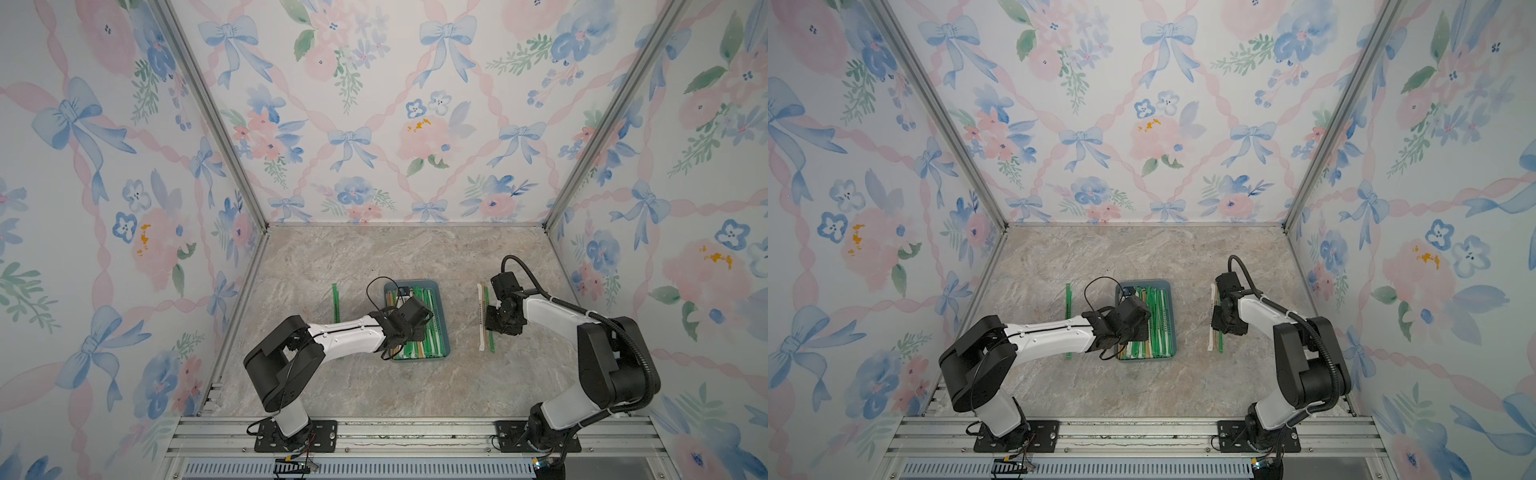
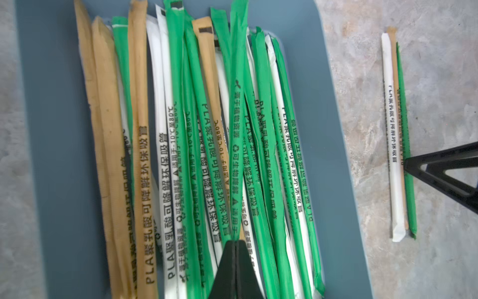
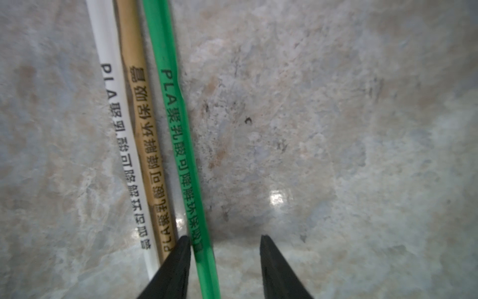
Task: Put the straws into the storage box
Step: Place the straw in the storage box, then pick up the straw from the center of the board.
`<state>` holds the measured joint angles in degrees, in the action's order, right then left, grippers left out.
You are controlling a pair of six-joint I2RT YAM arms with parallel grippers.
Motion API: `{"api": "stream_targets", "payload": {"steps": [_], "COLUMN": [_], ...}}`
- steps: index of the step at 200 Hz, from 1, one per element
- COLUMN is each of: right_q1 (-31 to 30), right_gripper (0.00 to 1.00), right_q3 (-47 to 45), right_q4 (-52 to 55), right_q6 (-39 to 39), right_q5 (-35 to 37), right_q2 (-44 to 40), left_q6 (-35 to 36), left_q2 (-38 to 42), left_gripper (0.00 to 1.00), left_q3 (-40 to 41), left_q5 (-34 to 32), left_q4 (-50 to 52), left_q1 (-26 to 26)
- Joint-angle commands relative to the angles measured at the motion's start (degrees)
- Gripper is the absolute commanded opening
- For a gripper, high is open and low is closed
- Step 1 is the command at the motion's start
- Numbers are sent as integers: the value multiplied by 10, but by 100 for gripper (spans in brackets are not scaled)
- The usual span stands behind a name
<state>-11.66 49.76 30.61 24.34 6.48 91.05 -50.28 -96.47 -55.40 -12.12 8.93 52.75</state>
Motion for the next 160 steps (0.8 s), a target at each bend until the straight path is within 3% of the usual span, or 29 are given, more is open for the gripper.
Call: {"api": "stream_targets", "payload": {"steps": [1,85,133,160], "right_q1": [3,2,-4,-31], "right_gripper": [41,13,7,7], "right_q3": [14,10,3,14], "right_q4": [19,15,15,19], "right_q6": [0,-15,-16,9], "right_q5": [15,-3,-2,-32], "right_q2": [8,-10,-94,-135], "left_q6": [-10,-2,7,11], "left_q2": [-2,12,72,113], "left_gripper": [6,36,59,63], "left_q3": [11,-1,30,73], "left_q5": [-2,-21,-71,-70], "left_q4": [9,10,11,12], "left_q1": [5,5,-10,-54]}}
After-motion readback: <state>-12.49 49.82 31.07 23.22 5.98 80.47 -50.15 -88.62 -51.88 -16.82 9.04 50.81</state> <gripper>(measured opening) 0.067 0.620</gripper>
